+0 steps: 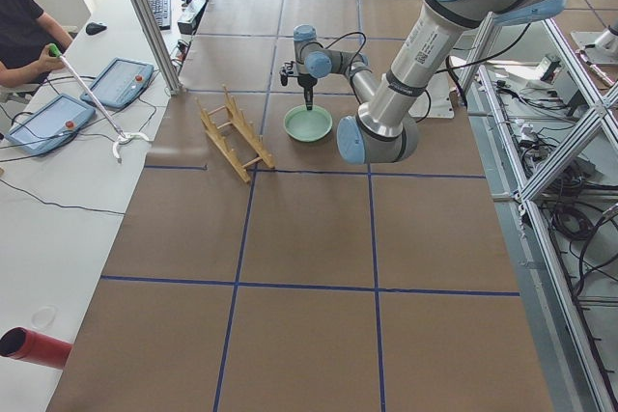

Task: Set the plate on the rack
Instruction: 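Grasp the plate's rim with the left gripper and tilt it upward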

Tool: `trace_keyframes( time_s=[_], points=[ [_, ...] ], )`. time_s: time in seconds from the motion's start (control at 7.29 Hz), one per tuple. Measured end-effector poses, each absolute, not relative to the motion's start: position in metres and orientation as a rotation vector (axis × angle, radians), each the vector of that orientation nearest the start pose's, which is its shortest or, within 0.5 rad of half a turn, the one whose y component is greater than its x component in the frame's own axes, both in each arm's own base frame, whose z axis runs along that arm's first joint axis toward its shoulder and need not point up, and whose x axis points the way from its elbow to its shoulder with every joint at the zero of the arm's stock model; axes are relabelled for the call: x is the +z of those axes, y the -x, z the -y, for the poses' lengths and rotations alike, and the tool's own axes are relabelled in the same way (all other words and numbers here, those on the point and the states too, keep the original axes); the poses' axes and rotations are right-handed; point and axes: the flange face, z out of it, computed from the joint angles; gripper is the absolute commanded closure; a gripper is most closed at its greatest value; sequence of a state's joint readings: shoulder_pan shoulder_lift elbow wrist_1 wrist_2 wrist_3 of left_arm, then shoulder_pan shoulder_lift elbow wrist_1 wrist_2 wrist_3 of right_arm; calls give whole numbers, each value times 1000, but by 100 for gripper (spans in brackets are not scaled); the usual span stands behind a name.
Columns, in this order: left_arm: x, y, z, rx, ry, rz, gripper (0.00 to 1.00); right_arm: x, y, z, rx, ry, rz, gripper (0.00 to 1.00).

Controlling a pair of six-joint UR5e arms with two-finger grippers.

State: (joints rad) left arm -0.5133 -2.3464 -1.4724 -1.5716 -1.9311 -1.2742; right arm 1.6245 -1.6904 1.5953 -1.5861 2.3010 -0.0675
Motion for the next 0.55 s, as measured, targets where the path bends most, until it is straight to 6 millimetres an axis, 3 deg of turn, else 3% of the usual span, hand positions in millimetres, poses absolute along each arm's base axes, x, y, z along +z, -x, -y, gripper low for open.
trace_keyframes(
  time_s=[0.14,0.27,0.55],
  points=[
    [211,-575,458,-116,34,-792,100,706,-90,426,27,61,734,0],
    [185,-539,471,-171,1,-853,100,706,-90,426,27,61,734,0],
    [136,-450,500,-328,-81,-1017,100,706,-90,427,27,61,734,0]
  ],
)
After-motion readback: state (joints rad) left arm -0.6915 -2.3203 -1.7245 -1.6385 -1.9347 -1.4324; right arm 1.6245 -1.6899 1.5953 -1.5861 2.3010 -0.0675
